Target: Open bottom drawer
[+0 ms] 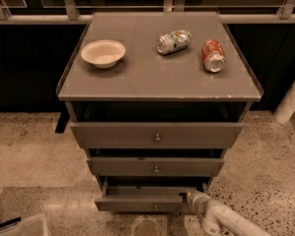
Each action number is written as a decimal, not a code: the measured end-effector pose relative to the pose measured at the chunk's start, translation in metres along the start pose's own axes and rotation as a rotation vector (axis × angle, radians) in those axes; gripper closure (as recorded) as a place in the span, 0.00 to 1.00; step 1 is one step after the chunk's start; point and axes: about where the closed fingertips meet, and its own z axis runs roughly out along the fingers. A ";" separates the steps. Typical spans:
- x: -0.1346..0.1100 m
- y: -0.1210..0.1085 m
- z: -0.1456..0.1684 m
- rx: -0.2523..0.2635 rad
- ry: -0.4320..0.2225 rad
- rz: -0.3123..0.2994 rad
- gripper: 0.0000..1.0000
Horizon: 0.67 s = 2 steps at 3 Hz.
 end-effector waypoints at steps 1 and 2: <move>0.007 -0.005 -0.008 0.016 0.010 0.000 1.00; 0.024 -0.016 -0.026 0.030 0.029 0.022 1.00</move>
Offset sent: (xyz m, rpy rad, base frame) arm -0.0726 -0.0339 0.0021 -0.0024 0.0642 -0.0687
